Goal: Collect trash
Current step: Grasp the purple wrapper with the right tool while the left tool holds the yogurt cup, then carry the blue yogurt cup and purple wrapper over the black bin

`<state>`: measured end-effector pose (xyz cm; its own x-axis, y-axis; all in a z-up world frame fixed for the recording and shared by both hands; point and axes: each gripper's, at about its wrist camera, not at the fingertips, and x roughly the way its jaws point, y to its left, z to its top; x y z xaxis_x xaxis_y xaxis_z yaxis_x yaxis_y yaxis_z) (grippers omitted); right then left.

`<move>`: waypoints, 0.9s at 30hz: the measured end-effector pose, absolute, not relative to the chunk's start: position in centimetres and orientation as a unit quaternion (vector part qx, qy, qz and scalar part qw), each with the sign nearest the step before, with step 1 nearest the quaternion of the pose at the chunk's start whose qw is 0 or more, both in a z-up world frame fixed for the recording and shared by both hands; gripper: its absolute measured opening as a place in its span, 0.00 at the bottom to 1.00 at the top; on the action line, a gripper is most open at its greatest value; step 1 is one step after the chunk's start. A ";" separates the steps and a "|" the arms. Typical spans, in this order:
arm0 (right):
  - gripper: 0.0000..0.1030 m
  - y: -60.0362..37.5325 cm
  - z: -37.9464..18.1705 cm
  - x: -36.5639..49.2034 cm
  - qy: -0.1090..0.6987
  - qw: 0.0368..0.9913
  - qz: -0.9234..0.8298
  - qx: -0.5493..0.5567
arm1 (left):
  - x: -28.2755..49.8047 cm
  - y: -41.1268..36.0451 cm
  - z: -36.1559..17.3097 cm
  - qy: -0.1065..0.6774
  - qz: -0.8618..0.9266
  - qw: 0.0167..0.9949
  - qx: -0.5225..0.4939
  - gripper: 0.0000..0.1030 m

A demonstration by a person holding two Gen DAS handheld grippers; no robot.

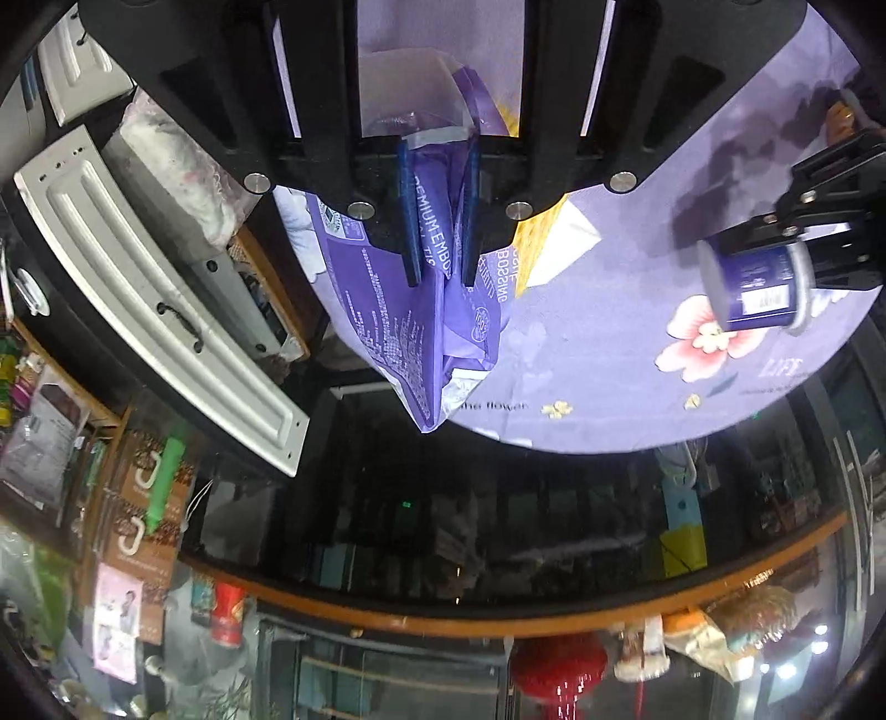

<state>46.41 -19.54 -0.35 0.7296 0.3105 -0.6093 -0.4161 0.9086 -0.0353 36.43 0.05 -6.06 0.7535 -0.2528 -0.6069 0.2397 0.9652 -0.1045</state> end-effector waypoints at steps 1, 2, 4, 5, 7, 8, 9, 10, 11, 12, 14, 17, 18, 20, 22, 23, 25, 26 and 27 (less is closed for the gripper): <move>0.14 -19.9 0.1 45.3 0.304 0.929 0.195 -0.081 | 36.4 -0.2 -6.0 0.324 -0.131 0.937 -0.006 0.09; 0.14 -20.1 0.4 44.8 0.301 0.930 0.195 -0.079 | 36.3 -0.4 -5.9 0.323 -0.130 0.937 -0.003 0.09; 0.14 -20.7 1.0 43.3 0.294 0.933 0.195 -0.069 | 36.0 -0.6 -5.6 0.321 -0.131 0.938 -0.002 0.09; 0.14 -21.0 1.3 42.4 0.291 0.934 0.196 -0.063 | 35.6 -0.9 -5.3 0.319 -0.133 0.938 -0.002 0.09; 0.14 -21.6 1.9 40.8 0.282 0.937 0.199 -0.051 | 34.7 -1.3 -5.0 0.315 -0.137 0.939 0.000 0.09; 0.14 -21.9 2.1 39.9 0.279 0.938 0.201 -0.047 | 34.2 -1.5 -4.9 0.314 -0.139 0.939 0.002 0.09; 0.14 -22.1 2.3 39.3 0.277 0.938 0.202 -0.043 | 33.8 -1.7 -4.8 0.313 -0.140 0.939 0.003 0.09; 0.14 -22.4 2.5 38.3 0.274 0.940 0.201 -0.040 | 33.2 -2.0 -4.6 0.313 -0.141 0.939 0.002 0.09; 0.14 -22.6 2.6 37.5 0.273 0.941 0.198 -0.039 | 32.7 -2.2 -4.5 0.312 -0.142 0.939 0.001 0.09; 0.14 -22.7 2.7 36.6 0.273 0.941 0.197 -0.036 | 32.2 -2.4 -4.4 0.312 -0.143 0.939 0.000 0.09; 0.14 -23.2 2.6 35.2 0.276 0.940 0.198 -0.026 | 30.9 -2.8 -4.0 0.311 -0.146 0.939 -0.007 0.09; 0.14 -23.8 2.3 32.6 0.280 0.939 0.197 -0.020 | 29.1 -3.3 -3.6 0.310 -0.153 0.938 -0.021 0.09; 0.14 -23.9 2.1 31.7 0.280 0.940 0.197 -0.019 | 28.7 -3.6 -3.6 0.310 -0.154 0.938 -0.023 0.09; 0.14 -24.3 1.8 30.1 0.280 0.940 0.194 -0.018 | 27.3 -4.1 -3.4 0.310 -0.157 0.937 -0.030 0.09; 0.14 -24.8 1.5 28.2 0.279 0.940 0.194 -0.012 | 26.2 -4.6 -3.3 0.310 -0.161 0.936 -0.034 0.09; 0.14 -25.1 1.4 27.3 0.279 0.941 0.193 -0.011 | 25.5 -4.9 -3.2 0.308 -0.163 0.937 -0.035 0.09; 0.14 -25.7 1.2 25.4 0.276 0.943 0.186 -0.010 | 24.4 -5.5 -3.1 0.304 -0.165 0.937 -0.037 0.09; 0.14 -26.0 1.1 24.7 0.274 0.944 0.185 -0.009 | 23.8 -5.9 -3.0 0.303 -0.169 0.937 -0.038 0.09; 0.14 -26.3 0.9 24.1 0.274 0.944 0.183 -0.009 | 23.4 -6.2 -2.9 0.303 -0.171 0.937 -0.039 0.09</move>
